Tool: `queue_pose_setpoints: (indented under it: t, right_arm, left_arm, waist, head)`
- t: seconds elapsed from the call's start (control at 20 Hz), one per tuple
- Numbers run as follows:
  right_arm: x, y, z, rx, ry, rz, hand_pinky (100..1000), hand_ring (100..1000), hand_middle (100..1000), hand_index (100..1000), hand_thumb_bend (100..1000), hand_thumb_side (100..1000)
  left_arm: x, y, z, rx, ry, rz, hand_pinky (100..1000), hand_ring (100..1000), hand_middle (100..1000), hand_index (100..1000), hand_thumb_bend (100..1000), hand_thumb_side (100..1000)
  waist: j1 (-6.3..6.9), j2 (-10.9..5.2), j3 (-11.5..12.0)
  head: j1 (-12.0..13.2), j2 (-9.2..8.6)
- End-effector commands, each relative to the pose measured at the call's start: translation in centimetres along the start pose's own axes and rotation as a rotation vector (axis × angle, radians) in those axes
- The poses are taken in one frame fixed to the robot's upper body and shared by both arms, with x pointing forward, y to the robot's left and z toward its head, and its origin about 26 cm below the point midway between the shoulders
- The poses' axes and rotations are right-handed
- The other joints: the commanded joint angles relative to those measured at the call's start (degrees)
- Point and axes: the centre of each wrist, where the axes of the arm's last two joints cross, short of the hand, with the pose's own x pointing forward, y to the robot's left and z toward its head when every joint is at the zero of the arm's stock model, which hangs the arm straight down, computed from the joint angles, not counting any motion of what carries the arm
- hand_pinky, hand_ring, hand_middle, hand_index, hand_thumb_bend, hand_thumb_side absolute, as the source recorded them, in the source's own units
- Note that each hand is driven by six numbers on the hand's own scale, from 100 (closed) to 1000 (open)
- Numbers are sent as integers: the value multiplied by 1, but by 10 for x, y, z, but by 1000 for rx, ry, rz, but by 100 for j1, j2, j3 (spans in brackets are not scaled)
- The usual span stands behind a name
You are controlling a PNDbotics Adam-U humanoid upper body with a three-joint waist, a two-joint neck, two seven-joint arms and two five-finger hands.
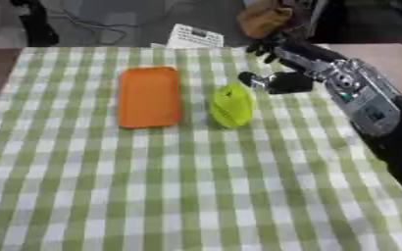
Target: Pick up objects on the table and place them in the box.
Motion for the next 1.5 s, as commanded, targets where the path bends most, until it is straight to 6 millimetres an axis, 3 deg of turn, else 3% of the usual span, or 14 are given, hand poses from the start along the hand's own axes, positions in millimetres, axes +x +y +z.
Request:
queue_pose_setpoints:
  t: [0.05,0.4,0.55,0.6,0.65,0.95,1.5]
  right_arm:
    - [3,-12,-2,-16,-13,26,849,916,897,962,385,768]
    - [4,-7,-7,5,-25,14,845,914,894,962,382,764]
    - [3,-4,-9,16,-20,5,843,912,893,960,361,804]
    - [2,-3,-10,19,-17,1,842,911,891,960,342,769]
    - [0,-2,-10,22,-12,-3,842,911,892,960,357,809]
    - [-12,3,-8,27,31,-18,840,911,891,960,352,836]
    - [-26,17,-7,80,77,-20,850,924,902,966,393,869]
  left_arm:
    - [6,4,-7,-27,-22,-20,650,675,710,771,151,963]
    - [6,4,-8,-33,-28,-20,651,676,710,770,151,965]
    - [6,3,-10,-40,-34,-17,651,676,711,770,150,966]
    - [6,2,-11,-43,-35,-15,651,676,711,770,150,966]
    - [6,2,-11,-45,-37,-14,651,676,711,770,150,966]
    - [6,2,-12,-54,-44,-14,651,675,710,770,146,970]
    - [5,2,-11,-57,-52,-25,651,675,710,768,143,974]
  waist:
    - [-74,-68,27]
    - [-89,-20,98]
    - [-94,7,170]
    - [-95,13,193]
    - [-95,20,213]
    - [-80,91,319]
    - [-10,217,277]
  head:
    - [-11,-73]
    - [-7,-86]
    - [-9,-111]
    - [-7,-118]
    - [-2,-123]
    - [9,-141]
    - [18,-149]
